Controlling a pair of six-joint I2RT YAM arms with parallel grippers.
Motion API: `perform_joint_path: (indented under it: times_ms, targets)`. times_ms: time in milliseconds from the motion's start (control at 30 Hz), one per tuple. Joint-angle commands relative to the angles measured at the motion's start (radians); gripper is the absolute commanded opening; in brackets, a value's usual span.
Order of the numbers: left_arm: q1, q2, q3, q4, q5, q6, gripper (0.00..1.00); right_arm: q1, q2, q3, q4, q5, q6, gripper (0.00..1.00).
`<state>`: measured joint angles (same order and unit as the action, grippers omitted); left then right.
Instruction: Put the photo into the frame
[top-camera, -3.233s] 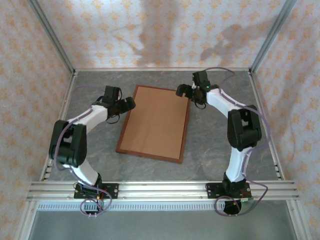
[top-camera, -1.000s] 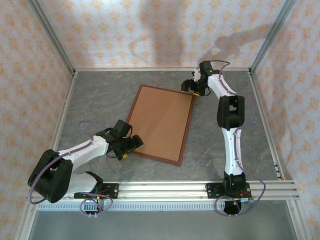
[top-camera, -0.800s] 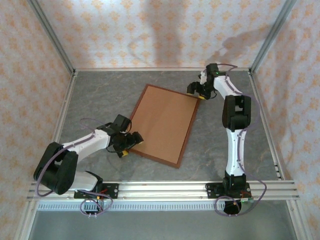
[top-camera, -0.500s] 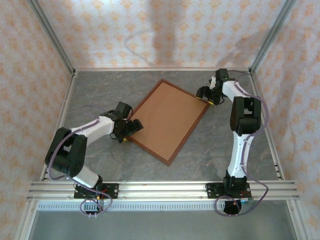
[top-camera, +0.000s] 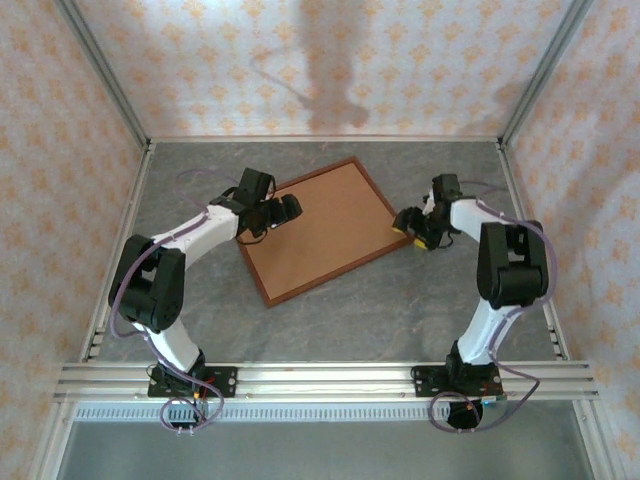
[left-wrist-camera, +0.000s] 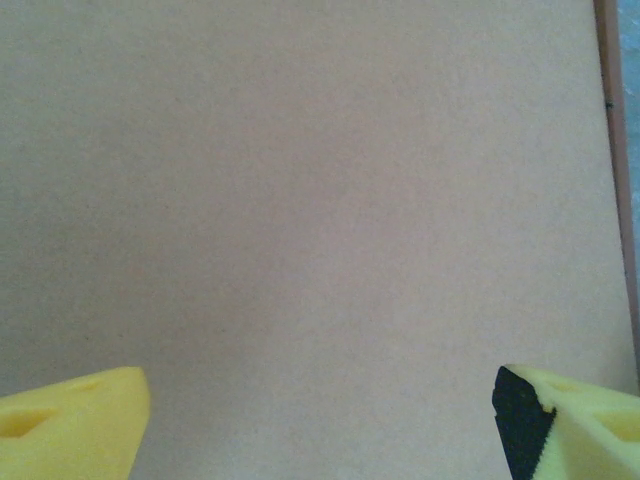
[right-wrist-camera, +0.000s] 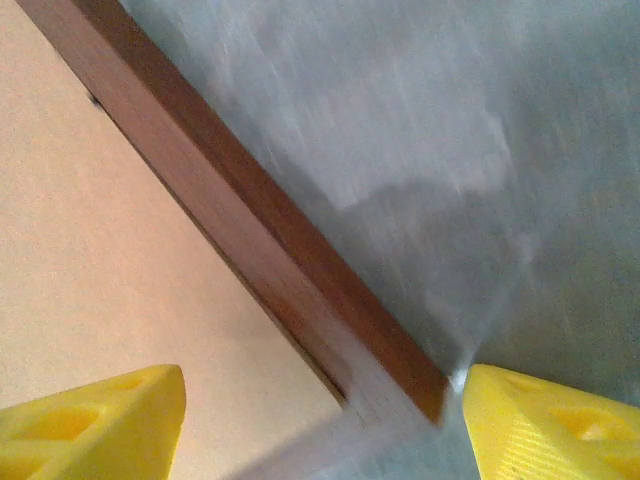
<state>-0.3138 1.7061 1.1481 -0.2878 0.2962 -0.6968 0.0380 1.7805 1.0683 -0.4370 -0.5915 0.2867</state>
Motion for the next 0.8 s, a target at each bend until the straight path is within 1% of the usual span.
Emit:
perform_joint_path:
  times_ms: [0,67,133,167,200,267,400,433,567,633,767]
  targets:
    - [0.014,-0.040,0.030,-0.088,-0.131,0.086,0.89,0.018,-0.124,-0.103,0.040,0.020,0.087,0.73]
    - [0.028,-0.072,0.017,-0.122,-0.187,0.113,0.90,0.044,-0.175,-0.115,0.038,0.061,0.077,0.73]
    - [0.056,-0.108,-0.017,-0.129,-0.215,0.120,0.89,0.074,-0.202,-0.093,0.025,0.170,0.039,0.76]
    - [0.076,-0.127,-0.040,-0.130,-0.231,0.121,0.90,0.089,-0.202,-0.071,0.021,0.230,0.020,0.78]
    - [0.093,-0.144,-0.059,-0.128,-0.241,0.120,0.89,0.096,-0.192,-0.050,0.022,0.262,0.005,0.80]
    - [0.133,-0.181,-0.115,-0.113,-0.240,0.104,0.90,0.100,-0.131,0.012,0.034,0.281,-0.011,0.85]
    - [0.175,-0.200,-0.186,-0.077,-0.193,0.072,0.90,0.102,0.036,0.164,0.023,0.230,-0.044,0.90]
    - [0.185,-0.198,-0.198,-0.069,-0.184,0.069,0.90,0.103,0.075,0.201,0.017,0.203,-0.058,0.91]
    - [0.208,-0.162,-0.223,-0.034,-0.161,0.063,0.90,0.116,0.185,0.302,-0.011,0.158,-0.070,0.91]
    - [0.211,-0.125,-0.218,-0.013,-0.119,0.060,0.90,0.120,0.214,0.326,-0.038,0.130,-0.078,0.91]
    - [0.209,-0.073,-0.213,0.051,-0.040,0.048,0.90,0.120,0.192,0.274,-0.032,0.101,-0.064,0.89]
